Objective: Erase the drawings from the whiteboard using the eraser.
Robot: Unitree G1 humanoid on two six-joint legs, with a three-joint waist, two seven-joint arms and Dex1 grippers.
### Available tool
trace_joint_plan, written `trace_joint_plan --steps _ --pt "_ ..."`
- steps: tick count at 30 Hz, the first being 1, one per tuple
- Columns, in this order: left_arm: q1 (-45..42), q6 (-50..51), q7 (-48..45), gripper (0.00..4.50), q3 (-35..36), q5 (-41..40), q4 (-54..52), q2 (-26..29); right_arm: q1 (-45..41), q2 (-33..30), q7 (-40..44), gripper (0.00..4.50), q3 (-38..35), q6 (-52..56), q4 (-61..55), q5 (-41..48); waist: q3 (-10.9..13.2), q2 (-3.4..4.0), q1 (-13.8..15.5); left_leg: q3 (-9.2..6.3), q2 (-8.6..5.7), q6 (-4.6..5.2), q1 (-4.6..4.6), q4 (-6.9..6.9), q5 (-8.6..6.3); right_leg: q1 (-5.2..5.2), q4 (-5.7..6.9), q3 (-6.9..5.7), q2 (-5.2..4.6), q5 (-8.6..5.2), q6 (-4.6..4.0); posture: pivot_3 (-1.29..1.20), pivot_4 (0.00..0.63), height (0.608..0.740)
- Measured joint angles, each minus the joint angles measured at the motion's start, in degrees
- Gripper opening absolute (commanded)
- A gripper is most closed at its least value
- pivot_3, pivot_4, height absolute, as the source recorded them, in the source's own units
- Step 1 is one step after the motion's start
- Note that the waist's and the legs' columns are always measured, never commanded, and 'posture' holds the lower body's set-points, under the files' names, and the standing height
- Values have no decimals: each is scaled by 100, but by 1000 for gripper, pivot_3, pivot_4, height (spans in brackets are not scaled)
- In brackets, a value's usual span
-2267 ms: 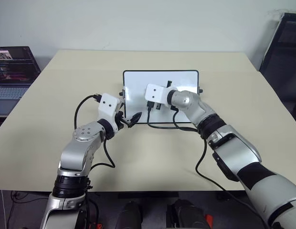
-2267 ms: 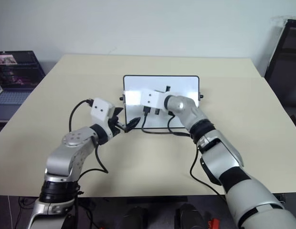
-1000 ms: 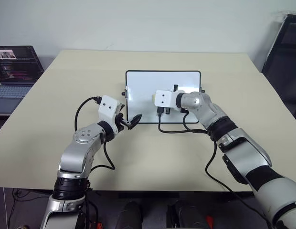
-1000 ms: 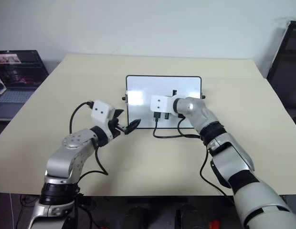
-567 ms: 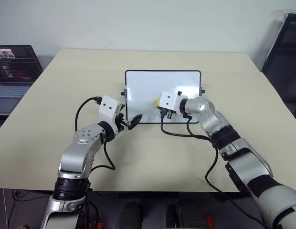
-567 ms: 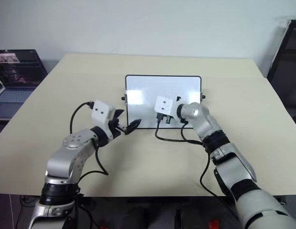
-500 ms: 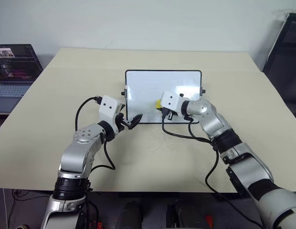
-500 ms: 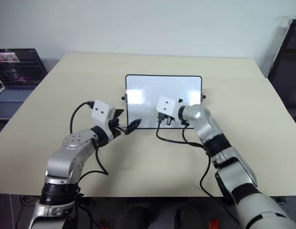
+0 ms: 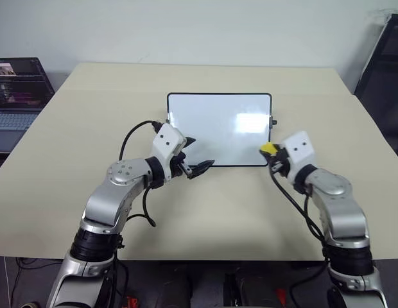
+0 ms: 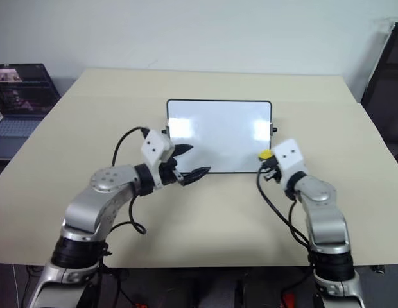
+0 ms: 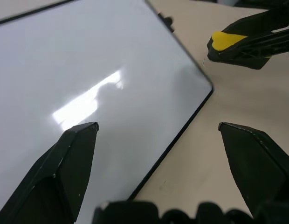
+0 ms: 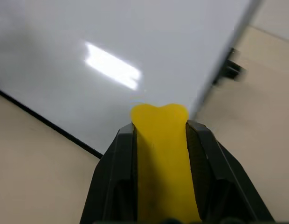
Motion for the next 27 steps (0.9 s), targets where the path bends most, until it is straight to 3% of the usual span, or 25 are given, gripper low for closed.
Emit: trace_joint_plan --steps 9,24,27 --pt "-732 -603 -1071 4500 -971 101 993 -452 -401 472 -911 1101 -715 924 426 396 1 1 -15 22 -5 2 3 2 1 0 4 13 3 0 -1 0 150 740" --pt "-1115 -1302 -1652 4500 -1282 437 1838 -726 -368 460 -1534 1101 -1031 1164 854 823 1 1 -3 28 -7 3 -11 0 0 -15 4 19 4 -1 1 0 150 740" --pt "-1115 -1389 -1749 4500 -1348 494 1862 -747 -368 435 -1555 1971 -1031 1162 864 896 1 1 -2 27 -6 3 -11 2 1 -15 5 18 4 -1 0 0 150 740"
